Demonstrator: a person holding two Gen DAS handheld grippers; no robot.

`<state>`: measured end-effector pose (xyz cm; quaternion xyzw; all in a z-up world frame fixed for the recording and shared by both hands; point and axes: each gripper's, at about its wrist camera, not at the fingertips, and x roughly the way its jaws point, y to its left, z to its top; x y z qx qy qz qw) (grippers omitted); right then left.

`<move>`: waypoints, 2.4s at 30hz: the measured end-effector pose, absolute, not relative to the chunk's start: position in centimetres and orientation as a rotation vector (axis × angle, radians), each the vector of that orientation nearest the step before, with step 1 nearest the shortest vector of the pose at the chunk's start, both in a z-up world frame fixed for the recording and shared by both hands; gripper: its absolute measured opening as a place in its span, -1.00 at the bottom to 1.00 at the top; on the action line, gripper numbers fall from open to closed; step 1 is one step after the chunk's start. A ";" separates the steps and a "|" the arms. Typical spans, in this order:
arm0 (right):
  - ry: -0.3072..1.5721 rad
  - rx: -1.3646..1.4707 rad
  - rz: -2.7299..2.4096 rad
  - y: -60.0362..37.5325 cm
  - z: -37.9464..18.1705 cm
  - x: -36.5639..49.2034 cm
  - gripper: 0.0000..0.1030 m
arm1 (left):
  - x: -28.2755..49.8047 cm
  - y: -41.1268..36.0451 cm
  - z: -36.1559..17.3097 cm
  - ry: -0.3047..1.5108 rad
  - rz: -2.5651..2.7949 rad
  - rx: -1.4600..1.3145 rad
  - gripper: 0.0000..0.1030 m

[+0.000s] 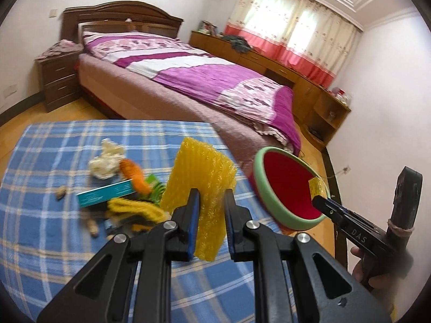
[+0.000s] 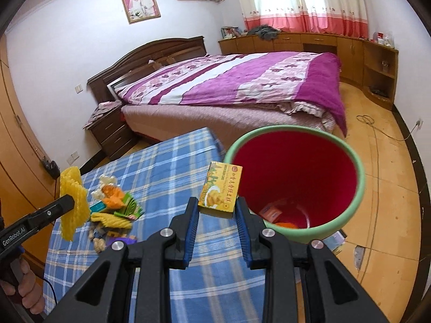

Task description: Collect trash

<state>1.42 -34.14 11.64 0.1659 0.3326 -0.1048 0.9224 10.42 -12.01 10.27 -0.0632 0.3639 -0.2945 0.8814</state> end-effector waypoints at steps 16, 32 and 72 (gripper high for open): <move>0.654 0.396 -0.313 -42.9 10.5 -0.2 -0.41 | 11.6 -24.5 10.1 0.765 -0.761 -0.004 -0.67; 0.712 0.468 -0.363 -47.8 6.7 -0.3 -0.41 | 13.1 -33.9 4.4 0.877 -0.870 0.091 -0.67; 0.665 0.500 -0.320 -44.5 8.2 -1.3 -0.04 | 12.7 -26.9 5.9 0.873 -0.747 -0.008 -0.09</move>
